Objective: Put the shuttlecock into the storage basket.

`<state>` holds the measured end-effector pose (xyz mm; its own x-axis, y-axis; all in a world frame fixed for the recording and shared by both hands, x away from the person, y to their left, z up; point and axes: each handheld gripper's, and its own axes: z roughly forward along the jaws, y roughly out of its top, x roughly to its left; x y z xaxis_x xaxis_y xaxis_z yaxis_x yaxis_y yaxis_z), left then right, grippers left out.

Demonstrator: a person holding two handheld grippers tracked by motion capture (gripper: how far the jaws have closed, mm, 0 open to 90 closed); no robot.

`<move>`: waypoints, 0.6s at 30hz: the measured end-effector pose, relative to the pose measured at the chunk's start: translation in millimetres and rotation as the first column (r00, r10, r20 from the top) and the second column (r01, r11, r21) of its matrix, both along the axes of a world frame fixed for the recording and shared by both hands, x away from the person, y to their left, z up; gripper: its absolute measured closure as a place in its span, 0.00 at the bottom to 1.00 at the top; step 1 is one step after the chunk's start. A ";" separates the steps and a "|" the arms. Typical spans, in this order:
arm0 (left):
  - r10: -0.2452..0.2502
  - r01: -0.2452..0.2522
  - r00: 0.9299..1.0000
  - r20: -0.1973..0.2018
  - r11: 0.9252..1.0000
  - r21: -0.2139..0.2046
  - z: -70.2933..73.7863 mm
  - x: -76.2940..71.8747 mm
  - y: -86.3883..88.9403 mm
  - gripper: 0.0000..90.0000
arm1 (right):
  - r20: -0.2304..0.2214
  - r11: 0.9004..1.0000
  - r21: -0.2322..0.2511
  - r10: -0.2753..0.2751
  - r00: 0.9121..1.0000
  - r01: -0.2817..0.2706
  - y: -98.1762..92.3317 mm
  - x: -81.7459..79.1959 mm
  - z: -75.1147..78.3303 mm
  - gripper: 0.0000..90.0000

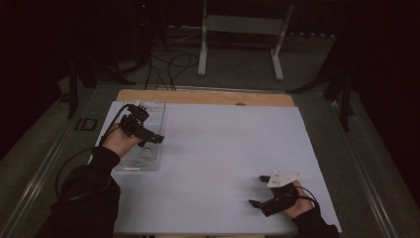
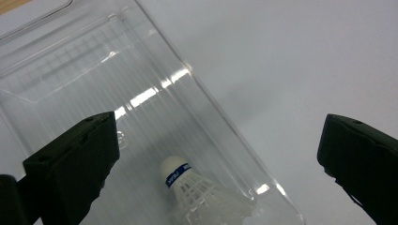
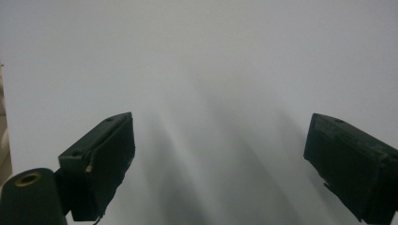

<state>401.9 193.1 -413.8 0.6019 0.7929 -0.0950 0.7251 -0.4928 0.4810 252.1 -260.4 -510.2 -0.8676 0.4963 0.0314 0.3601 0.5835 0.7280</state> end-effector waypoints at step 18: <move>-0.071 0.073 0.997 0.030 0.995 -0.060 13.3 -6.9 -19.6 0.00 | 0.000 1.000 0.000 0.001 1.000 -0.001 -0.2 0.4 -0.8 0.10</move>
<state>394.9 173.5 -400.5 0.6606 0.7404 -0.1244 0.6744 -0.5123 0.5317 252.5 -260.6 -511.0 -0.8681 0.4955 0.0316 0.3598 0.5840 0.7276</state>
